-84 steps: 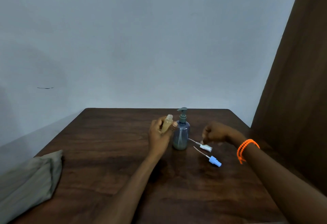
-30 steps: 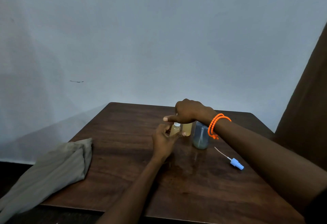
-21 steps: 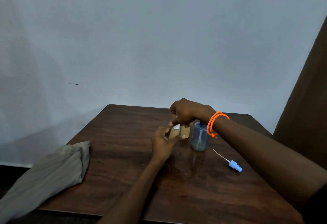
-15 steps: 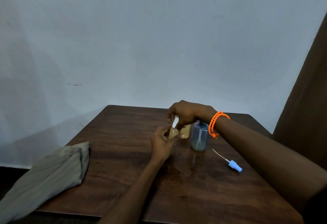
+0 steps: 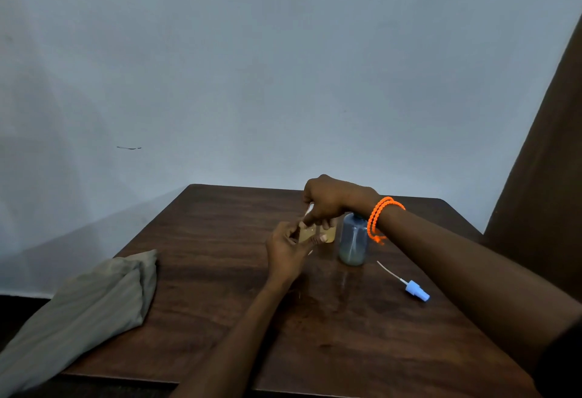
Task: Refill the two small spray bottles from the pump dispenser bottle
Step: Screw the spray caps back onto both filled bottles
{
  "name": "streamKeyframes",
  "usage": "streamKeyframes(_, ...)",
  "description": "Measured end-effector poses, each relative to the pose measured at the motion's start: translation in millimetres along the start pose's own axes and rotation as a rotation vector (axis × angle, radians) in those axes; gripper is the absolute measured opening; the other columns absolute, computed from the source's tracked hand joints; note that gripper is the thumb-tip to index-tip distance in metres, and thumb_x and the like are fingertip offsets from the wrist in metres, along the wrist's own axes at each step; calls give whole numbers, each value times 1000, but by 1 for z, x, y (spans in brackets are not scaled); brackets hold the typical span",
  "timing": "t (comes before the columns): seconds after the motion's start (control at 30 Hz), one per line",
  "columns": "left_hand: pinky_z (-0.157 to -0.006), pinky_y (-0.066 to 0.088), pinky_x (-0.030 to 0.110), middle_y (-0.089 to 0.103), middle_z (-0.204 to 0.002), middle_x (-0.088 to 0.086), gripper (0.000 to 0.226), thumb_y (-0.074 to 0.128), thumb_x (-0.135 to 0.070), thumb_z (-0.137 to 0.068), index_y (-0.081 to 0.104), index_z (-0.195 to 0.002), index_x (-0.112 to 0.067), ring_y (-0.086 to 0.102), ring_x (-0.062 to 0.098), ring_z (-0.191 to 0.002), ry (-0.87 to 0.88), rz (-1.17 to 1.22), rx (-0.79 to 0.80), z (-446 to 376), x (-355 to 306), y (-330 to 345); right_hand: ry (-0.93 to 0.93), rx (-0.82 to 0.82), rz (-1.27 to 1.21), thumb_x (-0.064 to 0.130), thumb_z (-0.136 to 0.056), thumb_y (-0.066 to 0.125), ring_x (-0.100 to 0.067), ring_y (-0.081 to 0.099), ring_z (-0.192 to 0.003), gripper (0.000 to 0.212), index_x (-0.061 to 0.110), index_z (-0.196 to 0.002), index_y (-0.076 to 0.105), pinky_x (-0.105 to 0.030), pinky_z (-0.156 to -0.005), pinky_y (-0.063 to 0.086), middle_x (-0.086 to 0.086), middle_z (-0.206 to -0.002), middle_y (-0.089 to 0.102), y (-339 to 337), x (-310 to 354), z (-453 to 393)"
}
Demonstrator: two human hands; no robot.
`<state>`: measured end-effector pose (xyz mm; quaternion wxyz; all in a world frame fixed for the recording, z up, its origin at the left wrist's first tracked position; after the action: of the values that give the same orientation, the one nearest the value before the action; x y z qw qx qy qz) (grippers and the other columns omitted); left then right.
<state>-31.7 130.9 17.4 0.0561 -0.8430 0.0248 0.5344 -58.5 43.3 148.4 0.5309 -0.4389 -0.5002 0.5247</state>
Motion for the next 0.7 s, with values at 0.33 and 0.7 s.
streamKeyframes(0.33,-69,57,30,71,-92,-4,40,96,-37,-67,68,-93,-27,68,13,-85,10,-29,0,1,-4,2,-93,22,-21,26,-78,84,-12,66,-71,34,16,-107,70,-35,-81,59,8,-80,67,-11,4,1)
streamKeyframes(0.7,-64,55,26,71,-86,-5,42,95,-39,-66,70,-93,-19,66,8,-78,4,-29,-17,0,0,2,-92,47,57,30,-78,85,-1,59,-62,42,18,-115,68,-29,-72,55,1,-106,71,-8,9,4)
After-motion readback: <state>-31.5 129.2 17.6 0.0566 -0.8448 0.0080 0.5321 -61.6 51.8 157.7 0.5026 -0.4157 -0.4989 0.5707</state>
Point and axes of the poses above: each hand's wrist, its own z-axis away from the middle knuckle, its own y-axis out of the palm, x = y × z, the point moved 9 cm from there along -z, towards the middle knuckle
